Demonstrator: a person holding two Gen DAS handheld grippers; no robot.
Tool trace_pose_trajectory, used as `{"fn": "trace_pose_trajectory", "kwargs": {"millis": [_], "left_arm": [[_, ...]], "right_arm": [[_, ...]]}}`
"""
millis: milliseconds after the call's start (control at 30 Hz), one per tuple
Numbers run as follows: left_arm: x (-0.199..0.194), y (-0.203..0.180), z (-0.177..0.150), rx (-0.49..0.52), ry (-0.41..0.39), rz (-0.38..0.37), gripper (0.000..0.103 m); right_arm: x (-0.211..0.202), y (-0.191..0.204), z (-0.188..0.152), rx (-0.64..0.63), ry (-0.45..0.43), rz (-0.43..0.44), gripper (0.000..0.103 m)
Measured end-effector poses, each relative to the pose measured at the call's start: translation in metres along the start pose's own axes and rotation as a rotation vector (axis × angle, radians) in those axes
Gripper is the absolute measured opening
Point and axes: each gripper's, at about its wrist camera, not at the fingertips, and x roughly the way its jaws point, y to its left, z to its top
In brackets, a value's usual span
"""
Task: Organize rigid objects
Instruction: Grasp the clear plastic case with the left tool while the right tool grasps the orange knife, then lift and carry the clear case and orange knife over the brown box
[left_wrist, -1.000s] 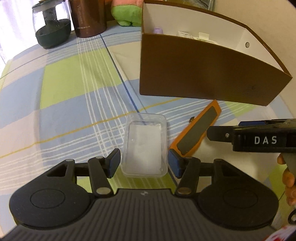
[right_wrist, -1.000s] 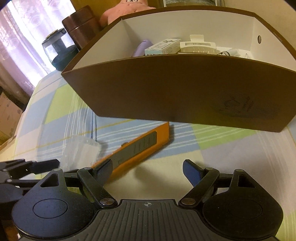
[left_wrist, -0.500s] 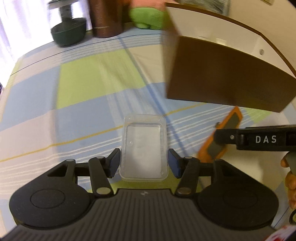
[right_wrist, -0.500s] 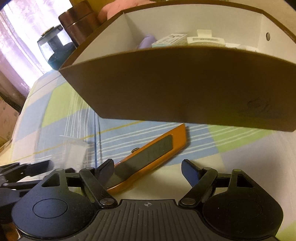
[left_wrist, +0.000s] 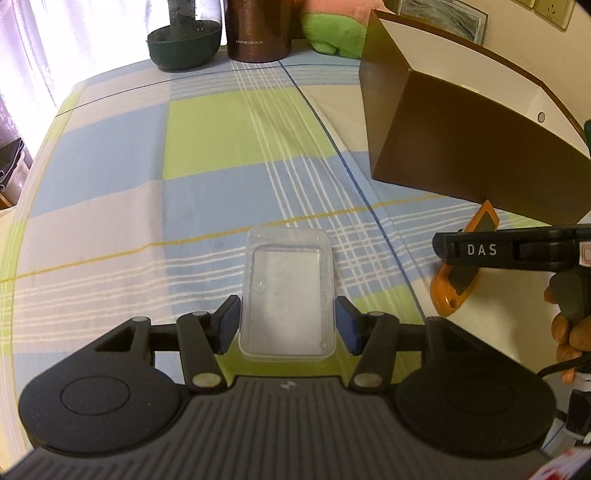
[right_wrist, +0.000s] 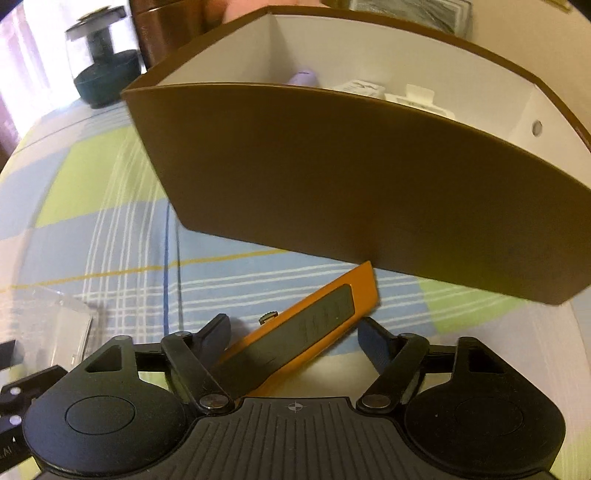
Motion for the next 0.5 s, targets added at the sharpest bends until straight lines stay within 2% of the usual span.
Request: {"fn": "trace_pose_trajectory", "kwargs": {"millis": [200, 333, 500], "left_arm": [[-0.002, -0.005, -0.005, 0.011, 0.011, -0.002, 0.051], [-0.005, -0.011, -0.010, 0.028, 0.017, -0.004, 0.051], [-0.008, -0.021, -0.018, 0.052, 0.024, -0.013, 0.051]], "right_arm": [[-0.010, -0.015, -0.009, -0.057, -0.003, 0.088, 0.056], [-0.017, -0.015, -0.021, -0.165, 0.004, 0.150, 0.033], [-0.030, -0.024, -0.043, -0.264, 0.002, 0.203, 0.029]]}}
